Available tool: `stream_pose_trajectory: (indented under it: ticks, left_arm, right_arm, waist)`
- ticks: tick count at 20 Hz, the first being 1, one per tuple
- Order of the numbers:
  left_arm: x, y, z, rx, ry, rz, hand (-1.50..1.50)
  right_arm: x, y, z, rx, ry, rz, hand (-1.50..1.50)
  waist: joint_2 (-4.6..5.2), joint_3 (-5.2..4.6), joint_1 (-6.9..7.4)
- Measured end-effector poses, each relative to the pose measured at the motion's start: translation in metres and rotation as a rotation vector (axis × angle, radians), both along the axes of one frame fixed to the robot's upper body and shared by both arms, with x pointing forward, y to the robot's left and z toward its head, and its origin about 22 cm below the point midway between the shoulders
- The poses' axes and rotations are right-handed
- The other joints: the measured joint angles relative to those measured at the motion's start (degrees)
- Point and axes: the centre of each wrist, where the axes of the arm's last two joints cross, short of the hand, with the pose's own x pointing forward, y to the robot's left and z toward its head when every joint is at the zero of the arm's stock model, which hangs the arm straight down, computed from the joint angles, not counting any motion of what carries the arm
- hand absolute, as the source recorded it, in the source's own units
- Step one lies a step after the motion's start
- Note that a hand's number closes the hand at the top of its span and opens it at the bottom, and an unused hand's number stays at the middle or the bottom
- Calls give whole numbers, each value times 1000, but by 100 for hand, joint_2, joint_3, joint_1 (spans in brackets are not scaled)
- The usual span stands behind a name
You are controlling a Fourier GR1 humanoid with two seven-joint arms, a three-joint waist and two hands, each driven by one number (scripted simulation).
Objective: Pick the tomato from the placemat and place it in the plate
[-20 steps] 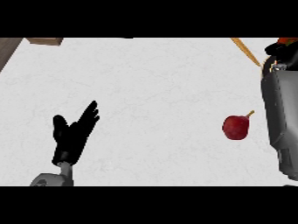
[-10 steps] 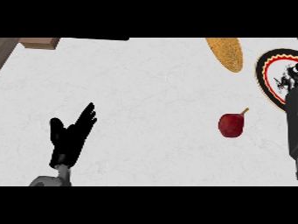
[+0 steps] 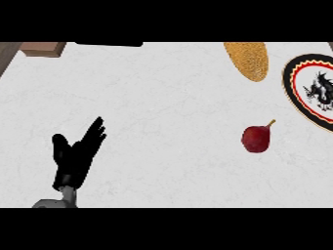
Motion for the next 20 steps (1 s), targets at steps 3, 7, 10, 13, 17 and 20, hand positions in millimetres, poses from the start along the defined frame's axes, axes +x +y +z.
stream_pose_trajectory:
  ticks: [3, 7, 10, 13, 17, 20]
  left_arm:
    - [0, 2, 1, -2, 1, 1, 0]
    - [1, -1, 2, -5, 0, 8, 0]
    - [0, 4, 0, -8, 2, 10, 0]
    - [-1, 1, -1, -7, 2, 10, 0]
    - [0, -1, -3, -10, 0, 11, 0]
    - [0, 2, -5, -7, 5, 23, 0]
  right_arm:
    - [-3, -11, -7, 141, 14, -47, -150]
    - [-5, -12, -21, 271, 34, -35, -150]
    - [-8, -15, -25, 293, 22, -1, -150]
    - [-6, -11, -27, 269, -19, 50, -150]
    - [-1, -8, -18, 194, -113, 90, -150]
    - [0, -5, -15, 160, -189, 96, -150]
  waist:
    - [-4, 7, -12]
    - [-9, 20, -32]
    - [-6, 30, -40]
    - [-18, 37, -57]
    - [-25, 39, -73]
    - [-47, 34, -121]
